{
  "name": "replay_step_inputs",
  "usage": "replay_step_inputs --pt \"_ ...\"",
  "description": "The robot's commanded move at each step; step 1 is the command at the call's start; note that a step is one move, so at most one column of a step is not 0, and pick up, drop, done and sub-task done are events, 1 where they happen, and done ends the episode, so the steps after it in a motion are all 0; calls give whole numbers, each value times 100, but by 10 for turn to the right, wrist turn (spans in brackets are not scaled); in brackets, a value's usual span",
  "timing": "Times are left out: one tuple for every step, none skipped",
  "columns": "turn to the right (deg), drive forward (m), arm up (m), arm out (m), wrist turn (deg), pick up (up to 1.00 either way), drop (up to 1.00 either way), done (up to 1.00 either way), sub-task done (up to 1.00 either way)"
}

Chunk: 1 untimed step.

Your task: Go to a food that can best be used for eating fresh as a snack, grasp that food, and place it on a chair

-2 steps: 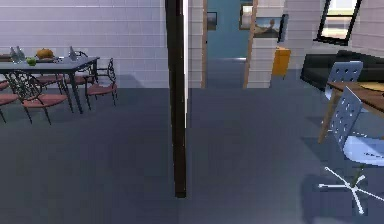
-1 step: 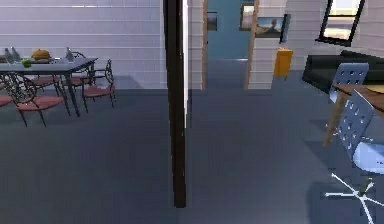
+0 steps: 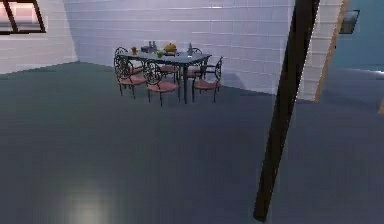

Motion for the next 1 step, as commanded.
replay_step_inputs --pt "0 100 0 0 0 0 0 0 0"
